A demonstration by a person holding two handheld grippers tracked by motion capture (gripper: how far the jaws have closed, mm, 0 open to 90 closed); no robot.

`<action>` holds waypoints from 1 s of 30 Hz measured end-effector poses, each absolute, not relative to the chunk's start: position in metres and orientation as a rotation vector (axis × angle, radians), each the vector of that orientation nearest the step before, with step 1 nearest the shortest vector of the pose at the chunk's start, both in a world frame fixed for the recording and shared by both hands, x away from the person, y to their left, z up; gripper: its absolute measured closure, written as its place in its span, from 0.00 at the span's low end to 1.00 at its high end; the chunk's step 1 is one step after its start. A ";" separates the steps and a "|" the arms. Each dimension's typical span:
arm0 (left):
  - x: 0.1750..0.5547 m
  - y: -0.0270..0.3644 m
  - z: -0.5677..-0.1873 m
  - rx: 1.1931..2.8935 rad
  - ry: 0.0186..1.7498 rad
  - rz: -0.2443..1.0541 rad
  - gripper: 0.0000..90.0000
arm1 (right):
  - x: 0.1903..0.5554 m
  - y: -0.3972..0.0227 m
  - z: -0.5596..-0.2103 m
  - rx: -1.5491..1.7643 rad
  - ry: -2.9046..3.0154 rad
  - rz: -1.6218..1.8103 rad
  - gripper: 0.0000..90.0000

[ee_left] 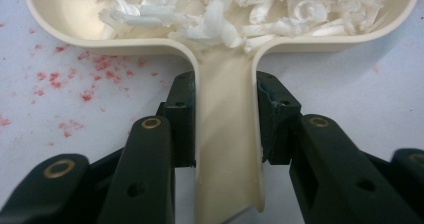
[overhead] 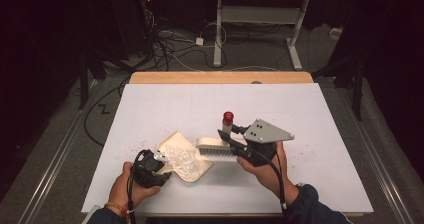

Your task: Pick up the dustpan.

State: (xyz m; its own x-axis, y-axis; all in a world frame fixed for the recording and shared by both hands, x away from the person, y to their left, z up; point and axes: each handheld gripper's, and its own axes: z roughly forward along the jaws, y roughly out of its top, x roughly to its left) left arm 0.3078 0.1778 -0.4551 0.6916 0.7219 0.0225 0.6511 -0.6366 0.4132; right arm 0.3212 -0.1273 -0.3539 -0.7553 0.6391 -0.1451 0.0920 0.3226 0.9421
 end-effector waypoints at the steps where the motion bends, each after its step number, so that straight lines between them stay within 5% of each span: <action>1: 0.308 0.178 -0.455 2.529 1.073 0.261 0.70 | 0.335 -0.129 -0.353 0.690 2.078 1.440 0.78; 16: 0.310 0.184 -0.450 2.497 1.111 0.231 0.70 | 0.401 -0.104 -0.381 0.809 1.921 1.288 0.78; 30: 0.312 0.186 -0.443 2.496 1.133 0.184 0.70 | 0.358 -0.074 -0.391 0.661 2.059 1.305 0.78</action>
State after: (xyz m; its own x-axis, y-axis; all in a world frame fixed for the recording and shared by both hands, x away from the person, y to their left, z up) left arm 0.3123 0.1861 -0.4427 0.6644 0.7462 -0.0413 0.6948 -0.5964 0.4018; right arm 0.3578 -0.0743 -0.3913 -0.6919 0.6859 -0.2252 0.0891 0.3907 0.9162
